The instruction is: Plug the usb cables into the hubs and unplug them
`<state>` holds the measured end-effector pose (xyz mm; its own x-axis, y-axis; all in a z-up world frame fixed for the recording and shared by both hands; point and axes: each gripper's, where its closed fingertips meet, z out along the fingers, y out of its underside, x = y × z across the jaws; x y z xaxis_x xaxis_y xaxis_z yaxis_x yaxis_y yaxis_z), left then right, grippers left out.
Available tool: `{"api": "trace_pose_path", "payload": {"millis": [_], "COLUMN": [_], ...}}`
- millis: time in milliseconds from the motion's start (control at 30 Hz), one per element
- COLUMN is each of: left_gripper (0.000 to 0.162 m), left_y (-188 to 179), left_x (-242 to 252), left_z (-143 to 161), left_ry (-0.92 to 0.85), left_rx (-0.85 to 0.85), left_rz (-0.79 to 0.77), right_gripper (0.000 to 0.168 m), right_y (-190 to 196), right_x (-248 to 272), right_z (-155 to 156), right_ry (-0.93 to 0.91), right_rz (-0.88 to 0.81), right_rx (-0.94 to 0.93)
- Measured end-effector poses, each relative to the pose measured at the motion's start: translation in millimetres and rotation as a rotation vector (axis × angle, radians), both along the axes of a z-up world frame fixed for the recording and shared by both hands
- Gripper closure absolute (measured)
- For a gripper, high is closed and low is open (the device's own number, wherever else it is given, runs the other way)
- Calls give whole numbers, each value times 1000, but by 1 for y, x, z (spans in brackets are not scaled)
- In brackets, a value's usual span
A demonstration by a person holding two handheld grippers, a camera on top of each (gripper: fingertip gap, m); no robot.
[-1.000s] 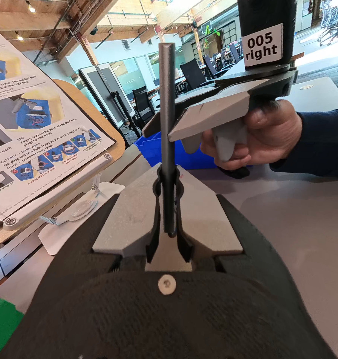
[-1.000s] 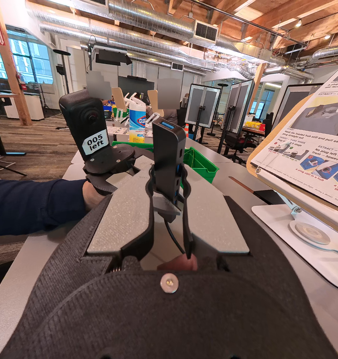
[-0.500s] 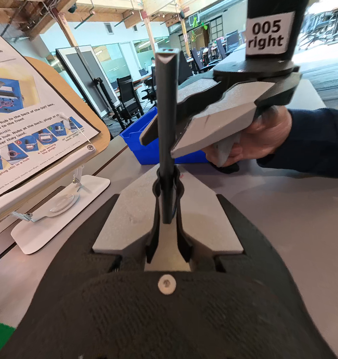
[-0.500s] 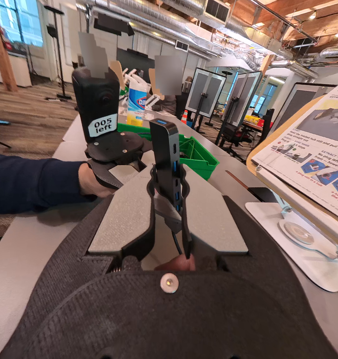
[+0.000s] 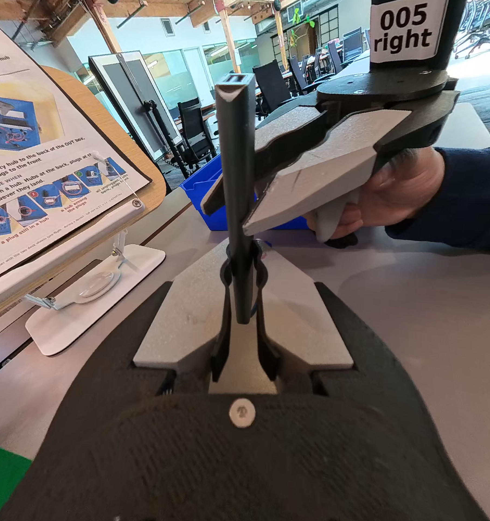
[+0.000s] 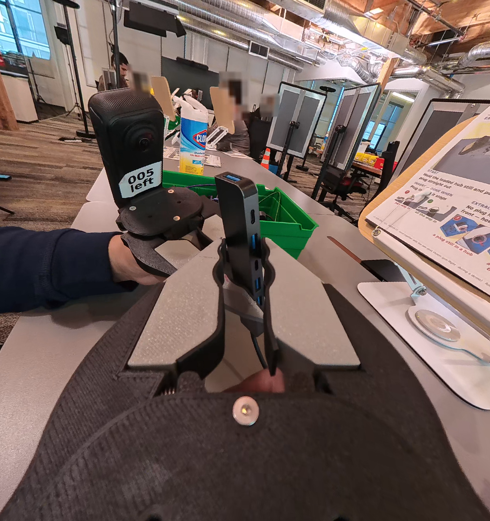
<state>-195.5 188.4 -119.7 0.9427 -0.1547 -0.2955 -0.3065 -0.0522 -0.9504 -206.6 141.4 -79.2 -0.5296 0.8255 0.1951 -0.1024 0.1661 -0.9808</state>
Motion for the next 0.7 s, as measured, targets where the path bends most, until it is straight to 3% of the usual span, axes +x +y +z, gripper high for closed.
{"api": "trace_pose_path", "payload": {"millis": [700], "left_gripper": [154], "left_y": [3], "left_x": [0], "left_z": [-5], "left_ry": [-7], "left_rx": [-24], "left_rz": [2], "right_gripper": [146], "right_y": [4], "right_x": [0], "right_z": [-4], "right_ry": [-35], "right_rz": [7], "right_rx": [-17]}}
